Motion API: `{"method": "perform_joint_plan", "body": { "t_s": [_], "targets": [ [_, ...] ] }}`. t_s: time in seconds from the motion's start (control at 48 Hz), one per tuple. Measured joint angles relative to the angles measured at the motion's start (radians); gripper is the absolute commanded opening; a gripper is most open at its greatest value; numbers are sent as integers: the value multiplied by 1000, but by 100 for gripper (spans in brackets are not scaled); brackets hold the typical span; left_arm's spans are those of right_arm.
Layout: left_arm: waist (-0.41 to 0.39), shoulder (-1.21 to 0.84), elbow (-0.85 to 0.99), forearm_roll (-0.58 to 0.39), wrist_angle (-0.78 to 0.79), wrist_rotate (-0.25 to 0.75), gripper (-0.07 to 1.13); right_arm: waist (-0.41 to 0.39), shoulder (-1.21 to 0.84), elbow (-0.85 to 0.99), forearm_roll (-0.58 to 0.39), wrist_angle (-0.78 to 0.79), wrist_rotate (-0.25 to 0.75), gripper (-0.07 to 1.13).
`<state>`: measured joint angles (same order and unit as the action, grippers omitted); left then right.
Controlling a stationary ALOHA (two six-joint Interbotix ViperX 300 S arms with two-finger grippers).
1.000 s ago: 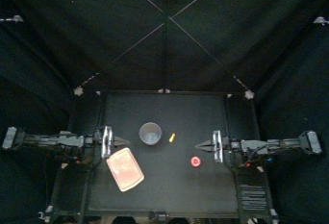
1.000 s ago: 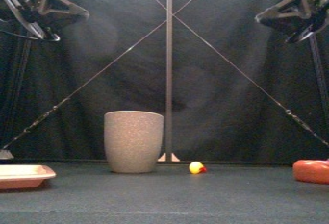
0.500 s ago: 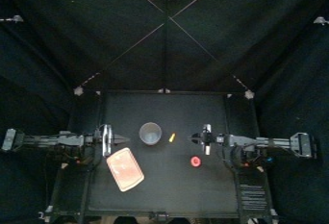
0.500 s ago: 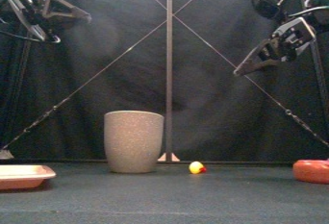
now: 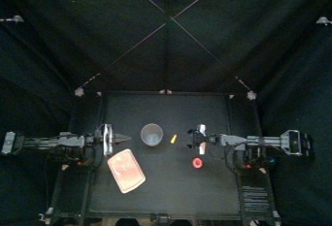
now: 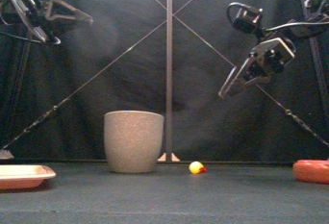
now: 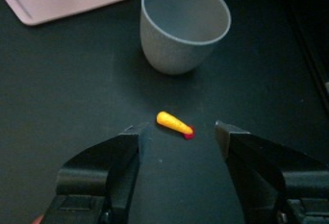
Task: Pick the shrimp then place it on the pink plate
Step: Pick the shrimp
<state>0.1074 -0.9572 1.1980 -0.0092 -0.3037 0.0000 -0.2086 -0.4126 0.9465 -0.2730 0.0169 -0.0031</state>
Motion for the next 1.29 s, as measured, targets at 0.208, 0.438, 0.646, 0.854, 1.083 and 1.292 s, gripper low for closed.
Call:
{"method": "perform_joint_plan", "body": {
  "t_s": [0.208, 0.438, 0.646, 0.854, 1.083, 1.292],
  "targets": [
    [5, 0, 0, 0, 0, 0, 10, 21, 120, -123, -55, 256, -28, 91],
    [5, 0, 0, -2, 0, 0, 10, 46, 288, -272, -98, 502, -149, 91],
    [6, -2, 17, -2, 0, 0, 10, 57, 434, -377, 5, 497, -319, 91],
    [8, 0, 20, -2, 0, 2, 10, 60, 522, -456, 126, 477, -468, 91],
    [8, 0, 20, -2, 0, 2, 10, 44, 571, -474, 209, 469, -568, 91],
    [8, -2, 20, -2, 0, 2, 10, -15, 597, -477, 230, 454, -603, 90]
  ]
}}
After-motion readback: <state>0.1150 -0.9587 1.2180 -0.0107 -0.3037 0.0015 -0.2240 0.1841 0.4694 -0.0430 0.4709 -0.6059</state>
